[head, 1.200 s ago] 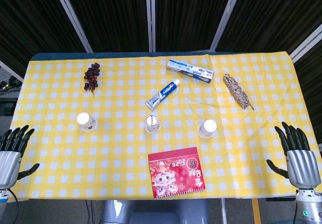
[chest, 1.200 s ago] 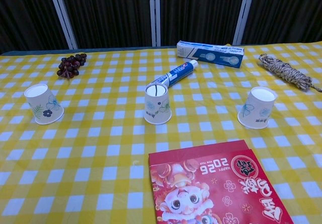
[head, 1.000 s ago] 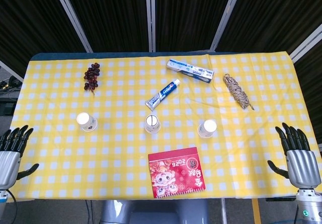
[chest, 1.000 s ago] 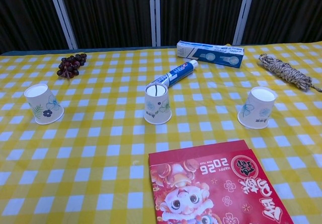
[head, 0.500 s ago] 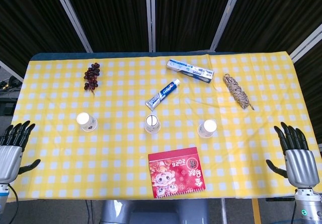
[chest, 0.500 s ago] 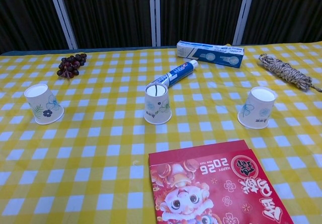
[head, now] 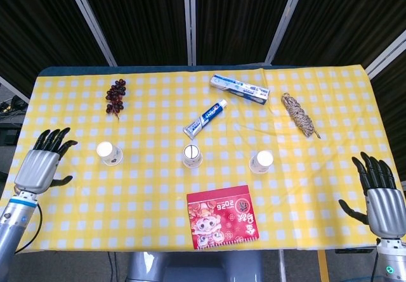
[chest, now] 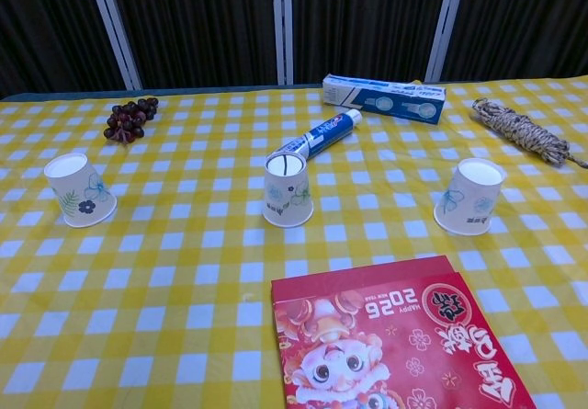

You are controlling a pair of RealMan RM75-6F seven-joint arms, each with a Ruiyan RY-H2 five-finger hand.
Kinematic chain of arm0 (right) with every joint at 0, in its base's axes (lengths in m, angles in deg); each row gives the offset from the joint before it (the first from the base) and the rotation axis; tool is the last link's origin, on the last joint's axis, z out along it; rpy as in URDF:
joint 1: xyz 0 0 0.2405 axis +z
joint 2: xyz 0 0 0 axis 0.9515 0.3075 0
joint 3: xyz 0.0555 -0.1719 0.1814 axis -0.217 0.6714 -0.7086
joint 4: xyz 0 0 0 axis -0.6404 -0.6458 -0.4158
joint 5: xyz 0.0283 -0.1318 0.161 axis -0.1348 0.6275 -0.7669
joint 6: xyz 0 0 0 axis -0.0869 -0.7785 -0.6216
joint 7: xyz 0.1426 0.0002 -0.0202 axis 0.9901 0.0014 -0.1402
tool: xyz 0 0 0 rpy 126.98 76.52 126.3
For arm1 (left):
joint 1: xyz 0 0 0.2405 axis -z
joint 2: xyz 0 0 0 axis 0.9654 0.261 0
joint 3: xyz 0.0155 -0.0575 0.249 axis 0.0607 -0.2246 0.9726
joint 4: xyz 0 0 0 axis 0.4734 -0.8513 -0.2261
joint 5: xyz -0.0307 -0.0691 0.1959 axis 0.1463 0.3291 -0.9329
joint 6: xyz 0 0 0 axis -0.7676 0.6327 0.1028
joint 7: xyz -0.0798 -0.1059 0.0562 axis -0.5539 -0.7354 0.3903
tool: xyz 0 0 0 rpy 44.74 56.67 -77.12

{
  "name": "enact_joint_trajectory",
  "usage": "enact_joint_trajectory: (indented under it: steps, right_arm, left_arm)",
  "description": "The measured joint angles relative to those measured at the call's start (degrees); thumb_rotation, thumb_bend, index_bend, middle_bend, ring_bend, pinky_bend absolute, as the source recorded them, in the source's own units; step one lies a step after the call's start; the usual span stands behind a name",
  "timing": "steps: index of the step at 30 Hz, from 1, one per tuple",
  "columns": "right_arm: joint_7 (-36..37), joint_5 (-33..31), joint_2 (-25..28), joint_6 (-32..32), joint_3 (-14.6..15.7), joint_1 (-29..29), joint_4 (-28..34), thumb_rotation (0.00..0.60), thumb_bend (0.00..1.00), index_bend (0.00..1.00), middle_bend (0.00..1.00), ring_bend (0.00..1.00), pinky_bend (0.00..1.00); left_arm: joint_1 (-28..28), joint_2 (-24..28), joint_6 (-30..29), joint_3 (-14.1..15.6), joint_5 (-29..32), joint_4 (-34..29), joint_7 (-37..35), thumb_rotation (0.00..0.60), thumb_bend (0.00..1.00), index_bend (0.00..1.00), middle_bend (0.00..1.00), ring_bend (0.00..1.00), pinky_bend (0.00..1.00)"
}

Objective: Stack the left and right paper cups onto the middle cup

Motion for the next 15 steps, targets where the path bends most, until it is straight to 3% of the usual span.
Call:
enact_joint_trajectory:
  steps: [5, 9, 15]
  right_arm:
    - [0.74, -0.1, 0.05, -0.02, -0.05, -0.09, -0.32, 0.6, 0.07, 0.0, 0.0, 0.0, 0.0]
    - [1.08, -0.09, 0.08, -0.02, -0.04, -0.11, -0.35, 0.6, 0.07, 0.0, 0.0, 0.0, 0.0]
    - [1.57, -0.48, 0.07, 0.16, -0.21, -0.09, -0.65, 0.6, 0.07, 0.0, 0.0, 0.0, 0.0]
  left_arm:
    - [4.86, -1.62, 6.87, -1.81, 6.45, 1.72, 3.33, 0.6, 0.07, 0.21, 0.0, 0.0, 0.0]
    - [7.75, -2.88, 10.97, -2.62, 10.68, 3.31, 5.34, 0.6, 0.15, 0.21, 0.0, 0.0, 0.0]
    - [11.68, -4.93, 15.83, -3.09, 16.36, 5.78, 8.41, 0.6, 0.15, 0.26, 0.0, 0.0, 0.0]
